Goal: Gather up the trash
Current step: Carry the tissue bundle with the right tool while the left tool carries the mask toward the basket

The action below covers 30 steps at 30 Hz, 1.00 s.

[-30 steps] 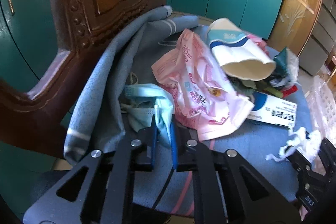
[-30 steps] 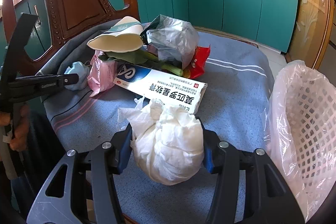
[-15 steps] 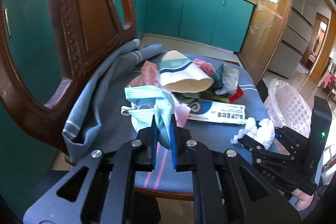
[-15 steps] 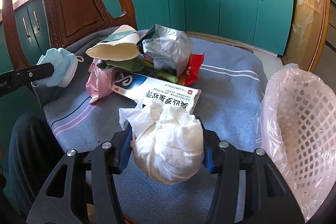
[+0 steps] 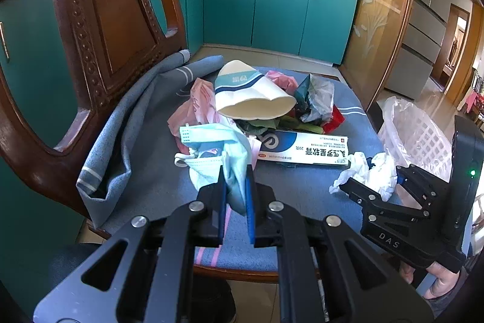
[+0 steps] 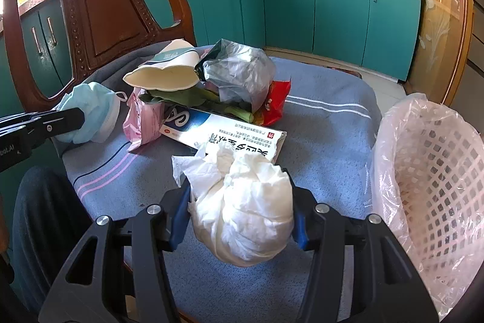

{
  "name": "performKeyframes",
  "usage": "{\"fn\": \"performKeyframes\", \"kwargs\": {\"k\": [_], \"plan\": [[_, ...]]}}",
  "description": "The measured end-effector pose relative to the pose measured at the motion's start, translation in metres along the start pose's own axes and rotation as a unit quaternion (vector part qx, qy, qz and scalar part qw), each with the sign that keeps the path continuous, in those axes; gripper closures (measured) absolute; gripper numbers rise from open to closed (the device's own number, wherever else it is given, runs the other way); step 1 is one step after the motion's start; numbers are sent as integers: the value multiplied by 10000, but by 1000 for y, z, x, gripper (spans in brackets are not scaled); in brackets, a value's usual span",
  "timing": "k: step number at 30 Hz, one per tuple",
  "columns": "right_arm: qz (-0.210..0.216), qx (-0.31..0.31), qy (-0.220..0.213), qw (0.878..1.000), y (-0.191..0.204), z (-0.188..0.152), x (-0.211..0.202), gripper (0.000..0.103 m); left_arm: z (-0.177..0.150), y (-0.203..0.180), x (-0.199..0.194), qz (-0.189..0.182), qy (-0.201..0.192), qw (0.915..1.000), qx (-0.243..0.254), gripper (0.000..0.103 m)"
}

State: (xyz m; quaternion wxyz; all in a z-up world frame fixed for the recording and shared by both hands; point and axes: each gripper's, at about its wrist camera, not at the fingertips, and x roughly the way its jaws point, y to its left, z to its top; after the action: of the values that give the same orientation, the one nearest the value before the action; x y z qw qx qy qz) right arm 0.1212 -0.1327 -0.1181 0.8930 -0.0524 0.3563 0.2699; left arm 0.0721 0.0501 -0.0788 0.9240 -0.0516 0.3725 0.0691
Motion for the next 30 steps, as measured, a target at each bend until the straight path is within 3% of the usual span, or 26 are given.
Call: {"fn": "performKeyframes", "kwargs": {"k": [9,18,25,30], "plan": [[13,66,-324,9995,-2,5,-12,49,-2,-5,-3,-10,-78,9999,127,90],[-88,365,-1285,9910,-23,14,-53,49,-4,-7,-3,-4,-85,9998,162,90],[-548,790,-2111,9727,-61,20,-96,49,-4,-17,-3,-113,-95,9996,259,90],[-973,1472,-2093,9618,-110,11,-109,49,2,-39,2,-339,-93,9985,418,90]]}}
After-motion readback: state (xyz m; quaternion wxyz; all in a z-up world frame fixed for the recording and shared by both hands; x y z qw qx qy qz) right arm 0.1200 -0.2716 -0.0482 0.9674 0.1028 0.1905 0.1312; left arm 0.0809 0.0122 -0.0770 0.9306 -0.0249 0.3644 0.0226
